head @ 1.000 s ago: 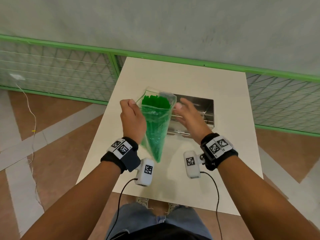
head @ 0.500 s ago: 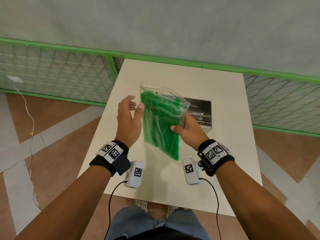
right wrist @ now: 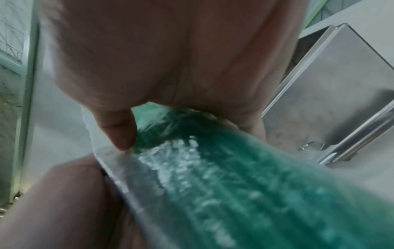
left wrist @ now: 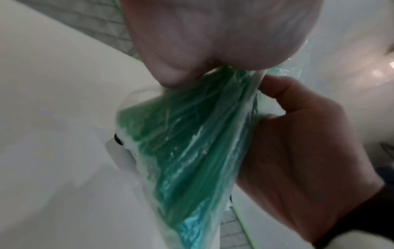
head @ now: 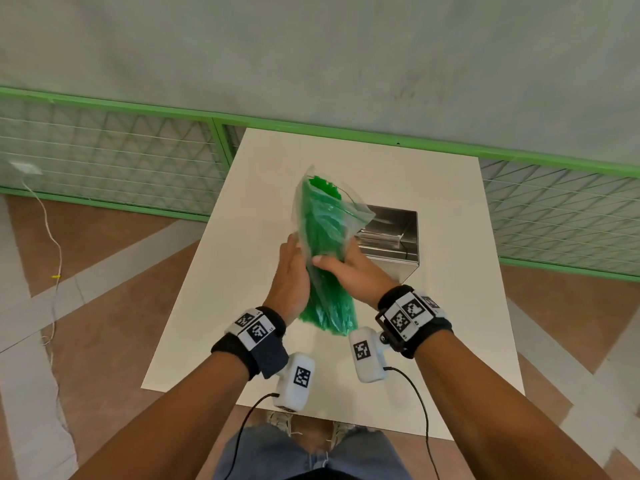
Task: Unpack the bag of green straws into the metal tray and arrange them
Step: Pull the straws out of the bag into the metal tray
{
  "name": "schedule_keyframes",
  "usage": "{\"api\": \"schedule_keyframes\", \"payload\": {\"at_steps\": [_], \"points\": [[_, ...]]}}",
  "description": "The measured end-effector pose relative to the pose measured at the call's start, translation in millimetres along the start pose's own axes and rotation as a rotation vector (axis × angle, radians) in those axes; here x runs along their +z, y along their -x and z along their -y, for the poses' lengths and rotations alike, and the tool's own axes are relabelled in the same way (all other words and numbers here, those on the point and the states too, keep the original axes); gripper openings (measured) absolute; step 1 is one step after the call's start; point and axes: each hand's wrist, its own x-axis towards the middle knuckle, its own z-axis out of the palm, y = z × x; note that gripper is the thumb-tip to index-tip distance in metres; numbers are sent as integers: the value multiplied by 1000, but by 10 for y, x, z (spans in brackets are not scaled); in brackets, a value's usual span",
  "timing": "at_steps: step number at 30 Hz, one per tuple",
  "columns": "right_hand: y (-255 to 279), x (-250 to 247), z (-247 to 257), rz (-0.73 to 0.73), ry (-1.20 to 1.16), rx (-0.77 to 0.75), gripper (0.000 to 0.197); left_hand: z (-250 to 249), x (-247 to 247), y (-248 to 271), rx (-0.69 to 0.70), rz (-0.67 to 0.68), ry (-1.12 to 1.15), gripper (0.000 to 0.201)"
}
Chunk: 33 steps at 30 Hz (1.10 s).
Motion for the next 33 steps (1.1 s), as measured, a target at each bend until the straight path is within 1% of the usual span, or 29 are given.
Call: {"api": "schedule_keyframes", "payload": {"at_steps": [1, 3, 5, 7, 8, 10, 11, 13, 14, 15, 16, 17, 19, 22, 25, 26, 28, 29, 30, 31, 32, 33], "points": [[12, -4, 6, 13, -7, -11, 71, 41, -26, -32, -37, -52, 6, 45], [50, -27, 20, 44, -6, -28, 72, 121, -81, -105, -92, -108, 0, 48], [72, -46, 8, 35, 8, -44, 71, 106, -92, -123, -97, -137, 31, 46], [82, -72, 1, 6, 17, -46, 67, -49, -74, -81, -58, -148, 144, 40], [93, -81, 15, -3, 19, -44, 67, -140, -59, -48, -36, -146, 202, 44], [90, -100, 1, -14, 15, -29, 68, -250, -27, 10, -1, -135, 236, 60], [83, -108, -4, -3, 21, -25, 71, -279, -15, 32, 17, -141, 225, 58], [83, -82, 9, 48, 71, -24, 80, -350, 8, 78, 31, -140, 237, 39], [89, -68, 5, 74, 89, -16, 83, -377, 19, 92, 29, -130, 251, 34], [86, -57, -22, 90, 94, -18, 82, -386, 28, 101, 31, -132, 247, 37], [96, -45, -12, 99, 81, -19, 76, -404, 34, 107, 48, -144, 214, 41], [111, -37, -14, 99, 52, -14, 66, -418, 41, 107, 78, -169, 160, 40], [134, -40, -29, 90, -4, -14, 57, -413, 34, 96, 123, -204, 83, 32], [138, -67, -52, 71, 6, -27, 59, -372, 37, 43, 92, -284, 64, 22], [114, -85, -71, 55, 12, -53, 54, -347, 58, 39, 76, -329, 56, 10], [105, -93, -75, 39, 9, -60, 58, -349, 57, 43, 73, -331, 83, 16], [94, -109, -83, -1, -2, -68, 66, -322, 8, 25, 64, -294, 106, 40], [90, -126, -81, -14, -12, -69, 64, -319, -13, 5, 55, -269, 73, 45], [80, -147, -94, -24, -21, -69, 59, -299, -37, -22, 53, -245, 27, 40], [73, -165, -94, -37, -31, -73, 53, -304, -54, -36, 48, -218, -8, 29], [67, -183, -91, -45, -40, -79, 49, -335, -54, -23, 38, -189, -40, 23], [60, -194, -86, -52, -45, -86, 48, -377, -37, 3, 35, -161, -63, 27]]}}
